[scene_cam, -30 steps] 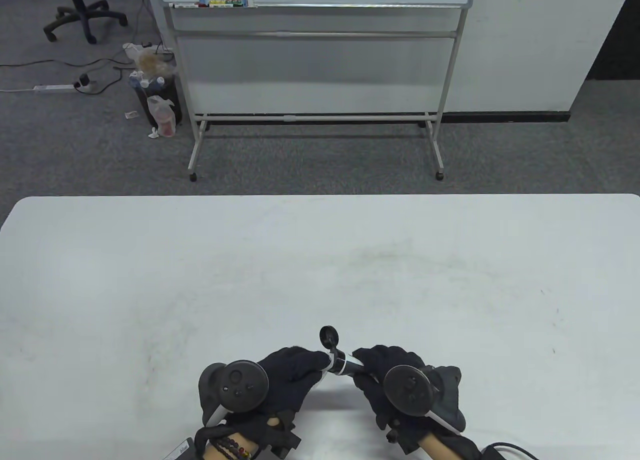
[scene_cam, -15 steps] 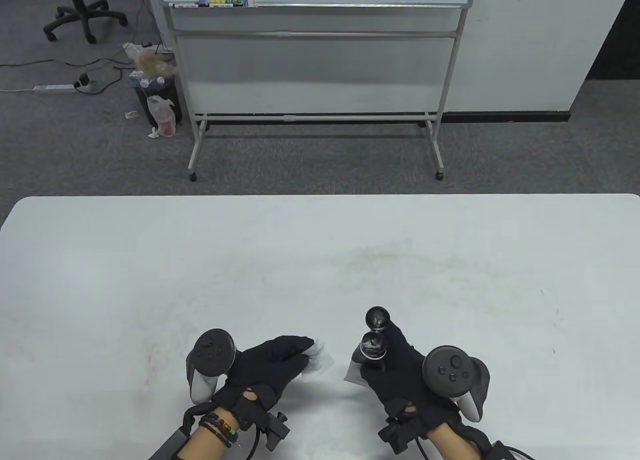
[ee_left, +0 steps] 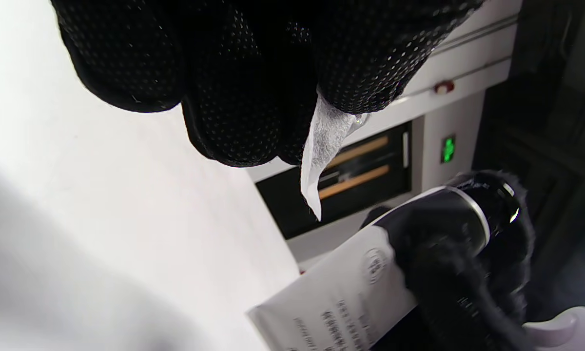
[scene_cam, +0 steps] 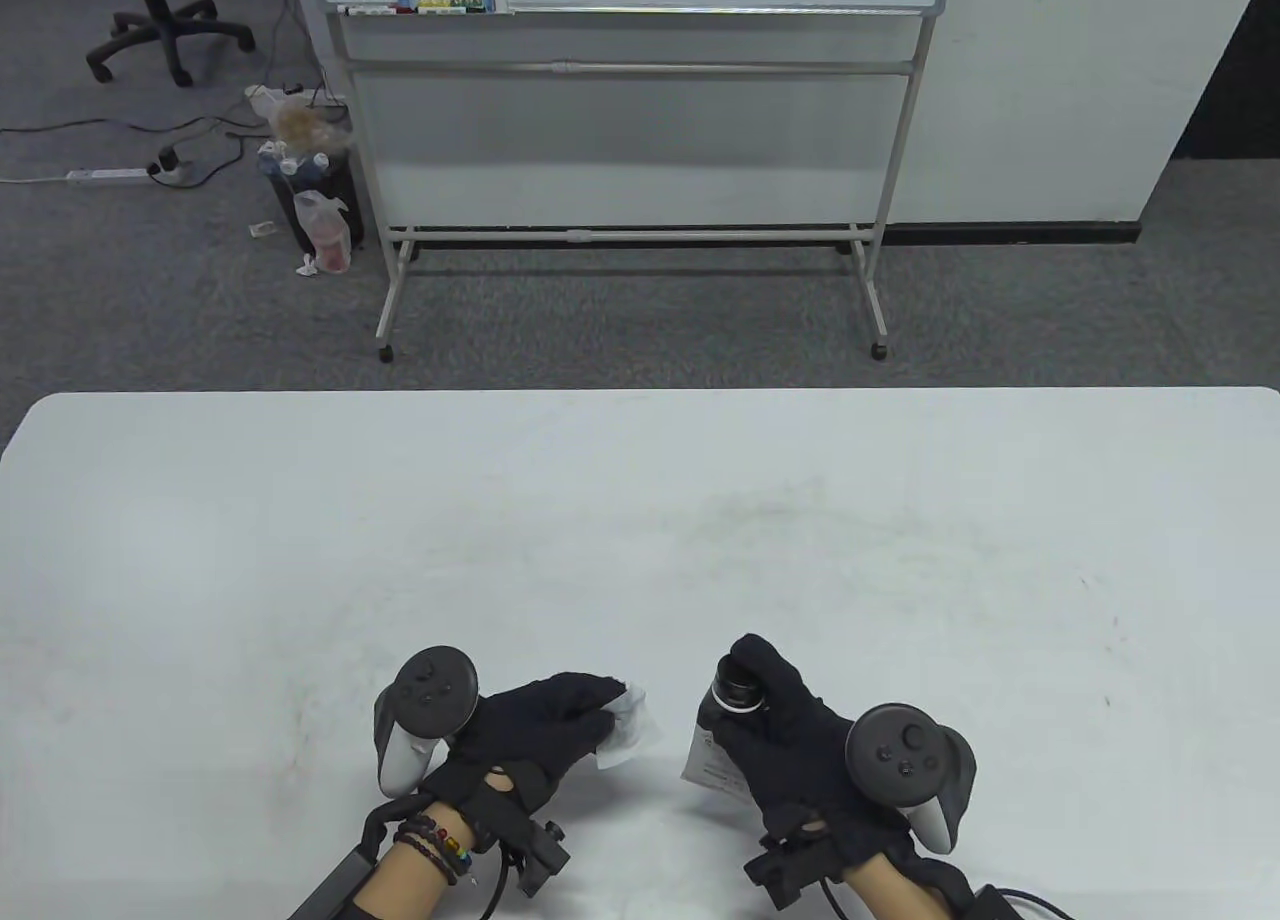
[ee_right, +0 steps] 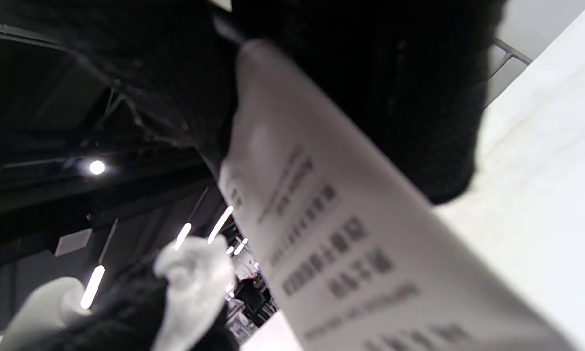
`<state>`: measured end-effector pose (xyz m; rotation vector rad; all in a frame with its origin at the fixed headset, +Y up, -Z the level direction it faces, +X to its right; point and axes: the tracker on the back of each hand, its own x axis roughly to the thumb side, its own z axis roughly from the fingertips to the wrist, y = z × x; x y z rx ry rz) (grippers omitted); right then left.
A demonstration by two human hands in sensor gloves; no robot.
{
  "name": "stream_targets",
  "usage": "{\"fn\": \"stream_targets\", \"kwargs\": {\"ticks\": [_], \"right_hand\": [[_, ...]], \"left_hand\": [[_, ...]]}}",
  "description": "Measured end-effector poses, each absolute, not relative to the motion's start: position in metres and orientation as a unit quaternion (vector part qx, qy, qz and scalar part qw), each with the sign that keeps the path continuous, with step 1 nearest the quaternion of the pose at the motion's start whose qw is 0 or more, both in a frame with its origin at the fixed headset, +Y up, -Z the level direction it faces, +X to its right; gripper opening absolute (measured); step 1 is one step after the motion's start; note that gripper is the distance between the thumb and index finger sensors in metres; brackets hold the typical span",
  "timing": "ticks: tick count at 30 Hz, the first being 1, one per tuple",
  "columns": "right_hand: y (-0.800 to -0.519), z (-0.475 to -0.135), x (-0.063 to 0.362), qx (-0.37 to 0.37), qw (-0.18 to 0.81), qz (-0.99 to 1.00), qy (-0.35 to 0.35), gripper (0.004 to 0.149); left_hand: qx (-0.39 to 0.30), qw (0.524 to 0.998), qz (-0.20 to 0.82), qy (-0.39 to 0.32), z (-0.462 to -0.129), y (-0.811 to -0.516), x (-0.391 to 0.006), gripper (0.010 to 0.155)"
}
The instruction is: Squeeze cleansing milk onto cotton pad
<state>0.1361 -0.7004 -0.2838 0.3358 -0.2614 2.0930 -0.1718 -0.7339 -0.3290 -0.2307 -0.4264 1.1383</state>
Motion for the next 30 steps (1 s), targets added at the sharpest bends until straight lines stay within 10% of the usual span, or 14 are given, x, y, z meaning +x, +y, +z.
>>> {"fn": "stream_targets", "kwargs": {"ticks": [30], "right_hand": [[-0.722,-0.296,0.131,0.127,0.449,0.883,-0.048,0.066]], "left_hand": [[-0.165,0.948,0.173,-0.209,-0.341,-0.767,-0.15,0.05]]}}
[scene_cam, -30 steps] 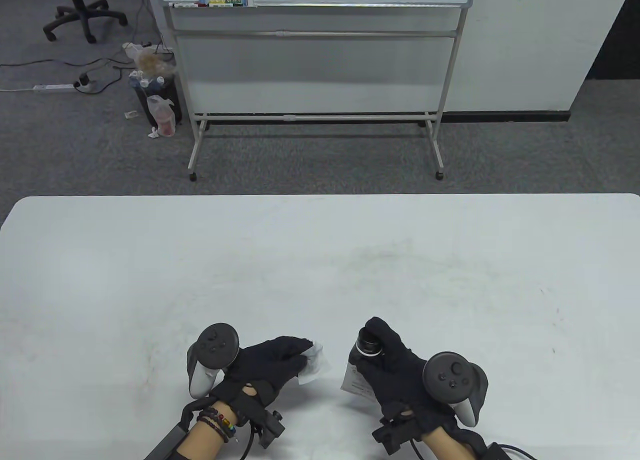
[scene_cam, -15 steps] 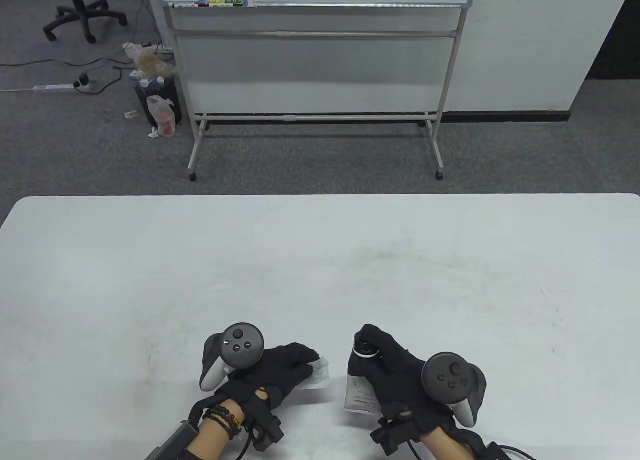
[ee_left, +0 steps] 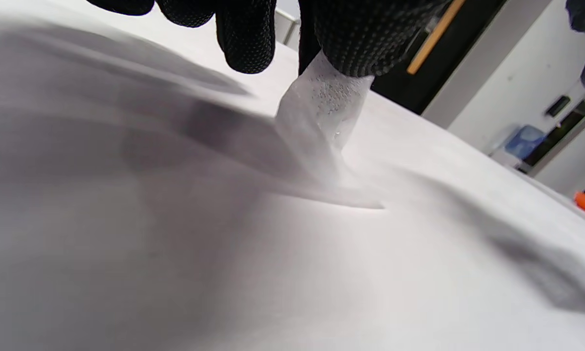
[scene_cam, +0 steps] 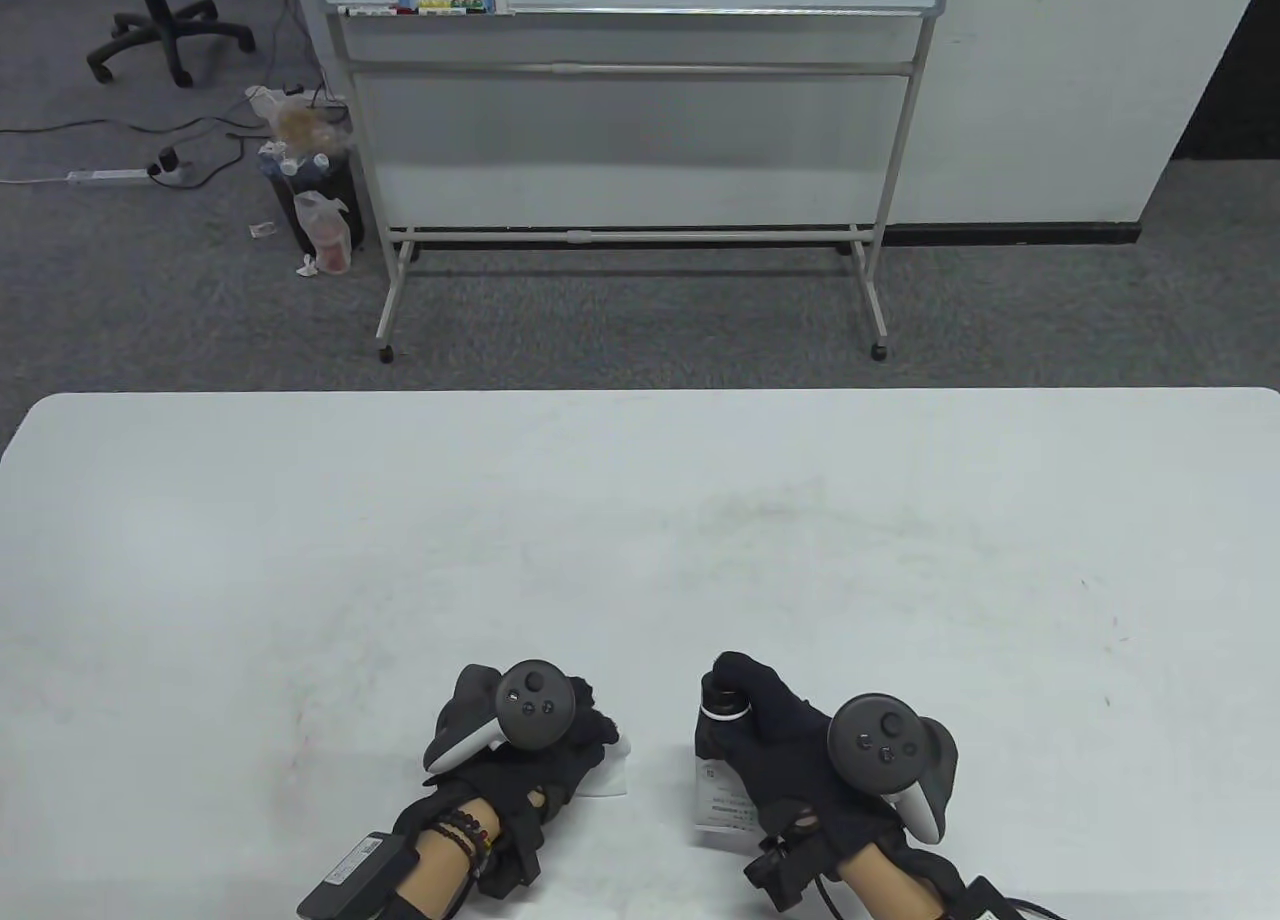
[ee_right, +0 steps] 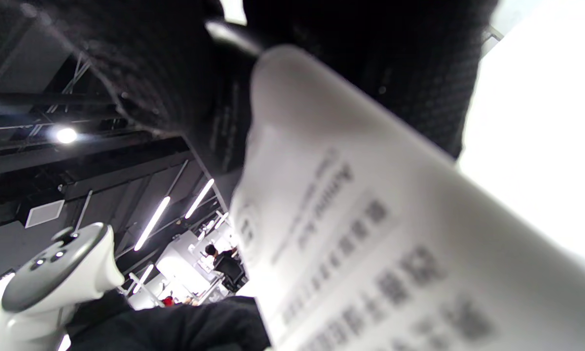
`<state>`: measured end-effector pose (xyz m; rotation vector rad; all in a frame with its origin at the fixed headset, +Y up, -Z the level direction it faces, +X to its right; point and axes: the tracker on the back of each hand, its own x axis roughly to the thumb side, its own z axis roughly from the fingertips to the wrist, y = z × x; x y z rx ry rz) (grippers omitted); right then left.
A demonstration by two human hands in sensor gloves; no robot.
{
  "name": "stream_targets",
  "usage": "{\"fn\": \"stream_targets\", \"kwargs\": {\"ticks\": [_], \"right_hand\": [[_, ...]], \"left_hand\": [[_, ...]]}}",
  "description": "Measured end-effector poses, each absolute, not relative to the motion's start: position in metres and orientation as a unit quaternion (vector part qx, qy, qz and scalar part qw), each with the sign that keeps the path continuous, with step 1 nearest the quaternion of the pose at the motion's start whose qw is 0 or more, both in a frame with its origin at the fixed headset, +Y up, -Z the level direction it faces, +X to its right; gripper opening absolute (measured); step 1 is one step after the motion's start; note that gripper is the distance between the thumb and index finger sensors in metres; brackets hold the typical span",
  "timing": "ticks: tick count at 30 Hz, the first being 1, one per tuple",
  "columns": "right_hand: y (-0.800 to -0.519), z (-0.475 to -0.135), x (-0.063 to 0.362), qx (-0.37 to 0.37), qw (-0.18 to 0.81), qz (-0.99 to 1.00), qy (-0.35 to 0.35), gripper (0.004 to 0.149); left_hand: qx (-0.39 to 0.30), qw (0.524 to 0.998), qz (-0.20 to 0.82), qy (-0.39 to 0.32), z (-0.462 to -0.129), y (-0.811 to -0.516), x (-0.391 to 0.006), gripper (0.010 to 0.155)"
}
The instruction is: Squeeze cleansing milk onto cotton pad
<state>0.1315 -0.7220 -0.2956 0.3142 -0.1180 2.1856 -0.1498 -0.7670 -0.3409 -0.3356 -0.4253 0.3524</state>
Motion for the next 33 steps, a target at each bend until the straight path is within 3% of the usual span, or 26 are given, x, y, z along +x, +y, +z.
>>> {"fn": "stream_targets", "kwargs": {"ticks": [6,13,19,24,29,33], "right_hand": [[-0.731,-0.299,0.129,0.116,0.43,0.895,-0.027,0.07],[-0.752,-0.323,0.115,0.061,0.433,0.896,0.076,0.078],[-0.758,-0.357,0.089,0.048,0.27,0.955,0.114,0.076],[-0.763,-0.366,0.075,0.043,0.196,0.971,0.131,0.076],[-0.752,-0.358,0.078,0.057,0.152,0.985,0.057,0.078],[-0.723,-0.336,0.095,0.074,0.127,0.989,-0.011,0.078]], "left_hand": [[-0.144,0.96,0.145,-0.191,-0.344,-0.766,-0.16,0.061],[-0.094,0.969,0.138,-0.182,-0.341,-0.746,-0.176,0.066],[-0.051,0.974,0.122,-0.185,-0.337,-0.727,-0.189,0.067],[-0.048,0.971,0.129,-0.194,-0.335,-0.722,-0.193,0.067],[-0.04,0.971,0.123,-0.201,-0.334,-0.72,-0.192,0.069],[-0.038,0.97,0.118,-0.209,-0.331,-0.718,-0.189,0.069]]}}
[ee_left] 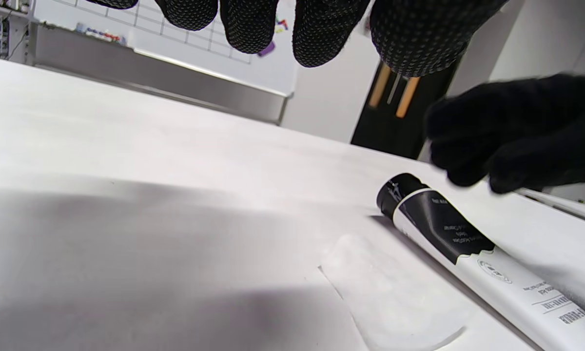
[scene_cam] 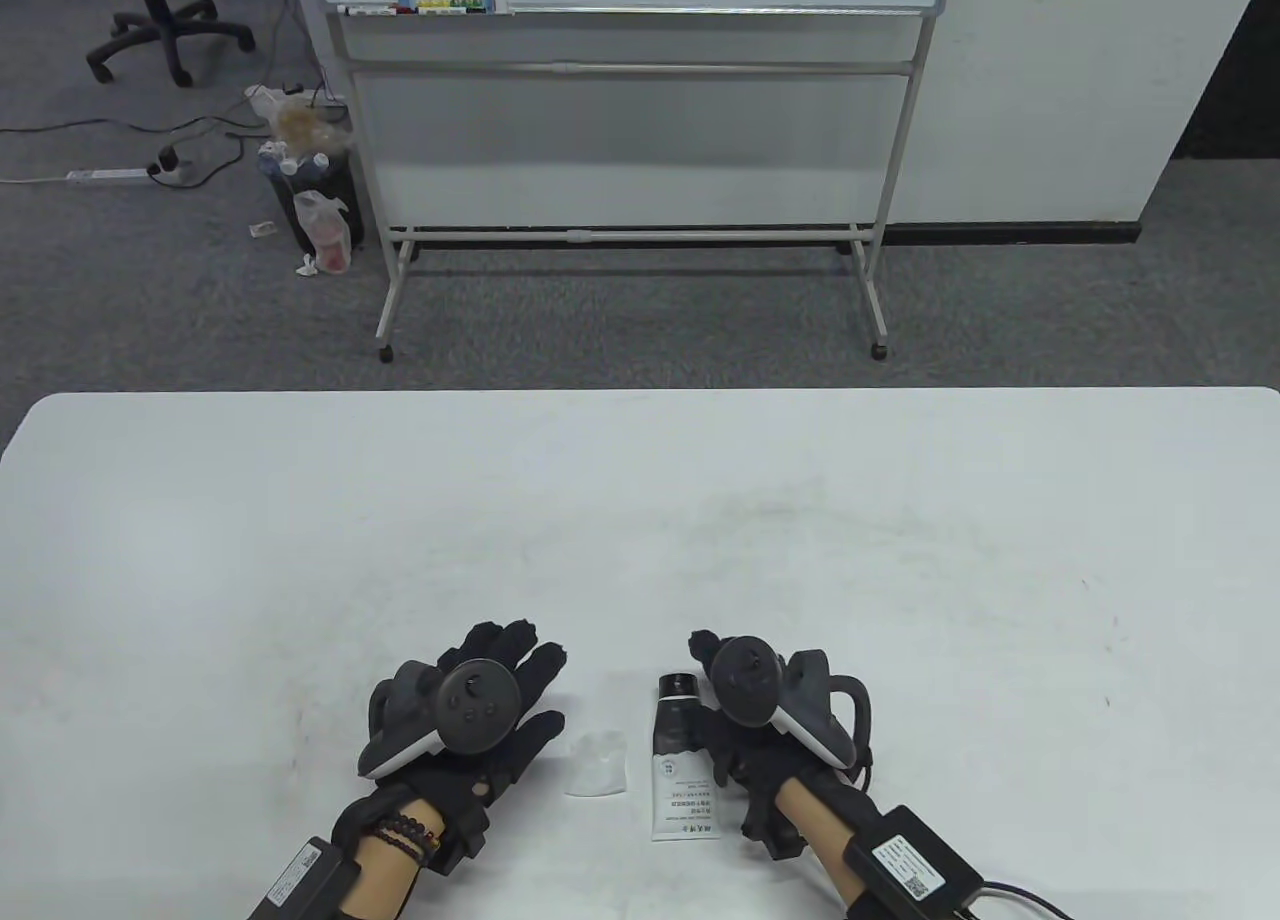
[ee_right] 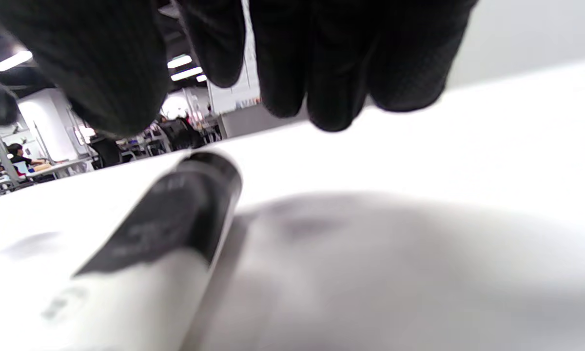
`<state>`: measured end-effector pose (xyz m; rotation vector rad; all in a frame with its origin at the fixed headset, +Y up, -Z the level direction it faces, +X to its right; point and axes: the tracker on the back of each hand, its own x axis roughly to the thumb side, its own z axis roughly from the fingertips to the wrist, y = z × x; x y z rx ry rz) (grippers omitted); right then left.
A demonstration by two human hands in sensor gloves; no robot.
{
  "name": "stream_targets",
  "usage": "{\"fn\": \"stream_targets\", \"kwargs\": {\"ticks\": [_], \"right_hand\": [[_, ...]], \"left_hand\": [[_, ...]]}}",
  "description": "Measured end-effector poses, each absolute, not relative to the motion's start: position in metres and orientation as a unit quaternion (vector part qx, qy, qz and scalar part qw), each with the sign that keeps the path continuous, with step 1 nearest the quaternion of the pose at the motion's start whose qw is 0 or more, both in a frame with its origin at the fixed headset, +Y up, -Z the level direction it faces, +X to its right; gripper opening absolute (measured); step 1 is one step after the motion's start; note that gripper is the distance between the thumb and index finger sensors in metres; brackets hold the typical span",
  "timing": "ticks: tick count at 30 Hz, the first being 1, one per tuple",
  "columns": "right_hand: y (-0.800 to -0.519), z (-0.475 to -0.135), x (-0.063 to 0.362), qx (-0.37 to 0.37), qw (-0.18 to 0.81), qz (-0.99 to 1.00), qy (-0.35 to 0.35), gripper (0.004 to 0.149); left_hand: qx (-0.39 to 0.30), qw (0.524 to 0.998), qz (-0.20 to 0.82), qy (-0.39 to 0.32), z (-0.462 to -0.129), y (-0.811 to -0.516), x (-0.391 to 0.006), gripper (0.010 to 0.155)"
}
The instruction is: Squeeze cleansing milk onto cotton pad
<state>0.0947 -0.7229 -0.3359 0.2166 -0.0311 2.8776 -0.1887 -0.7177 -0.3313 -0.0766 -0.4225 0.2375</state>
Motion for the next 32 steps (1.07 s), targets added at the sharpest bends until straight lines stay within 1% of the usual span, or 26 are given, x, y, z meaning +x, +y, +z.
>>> {"fn": "stream_targets", "kwargs": {"ticks": [1,3,5,6,7,9,11,13,15,21,32], "right_hand": [[-0.715,-0.329,0.1,0.077,0.112,0.99,-0.028,0.079],[-0.707,-0.32,0.109,0.073,0.093,0.992,-0.037,0.08],[-0.705,-0.312,0.117,0.069,0.096,0.992,-0.05,0.082],[-0.707,-0.31,0.121,0.069,0.101,0.991,-0.056,0.082],[-0.71,-0.309,0.124,0.069,0.102,0.991,-0.06,0.081],[-0.718,-0.31,0.129,0.073,0.095,0.991,-0.065,0.082],[-0.721,-0.313,0.132,0.075,0.078,0.993,-0.038,0.082],[-0.723,-0.316,0.136,0.079,0.071,0.993,-0.046,0.082],[-0.725,-0.319,0.138,0.075,0.071,0.994,-0.03,0.082],[-0.72,-0.317,0.139,0.081,0.075,0.993,-0.053,0.081],[-0.721,-0.316,0.138,0.085,0.078,0.992,-0.041,0.08]], "left_hand": [[-0.036,0.97,0.113,-0.21,-0.331,-0.717,-0.188,0.069],[-0.033,0.972,0.095,-0.212,-0.332,-0.716,-0.186,0.07],[-0.015,0.976,0.068,-0.207,-0.332,-0.713,-0.188,0.071],[-0.005,0.976,0.077,-0.203,-0.332,-0.712,-0.189,0.07],[-0.009,0.976,0.084,-0.198,-0.332,-0.712,-0.19,0.071],[-0.02,0.977,0.089,-0.193,-0.33,-0.712,-0.193,0.071],[-0.009,0.978,0.088,-0.19,-0.325,-0.713,-0.197,0.071],[-0.007,0.978,0.094,-0.187,-0.32,-0.716,-0.198,0.071],[-0.015,0.978,0.086,-0.187,-0.318,-0.718,-0.199,0.071],[-0.02,0.977,0.096,-0.192,-0.319,-0.727,-0.201,0.072],[-0.028,0.976,0.096,-0.192,-0.32,-0.728,-0.202,0.073]]}}
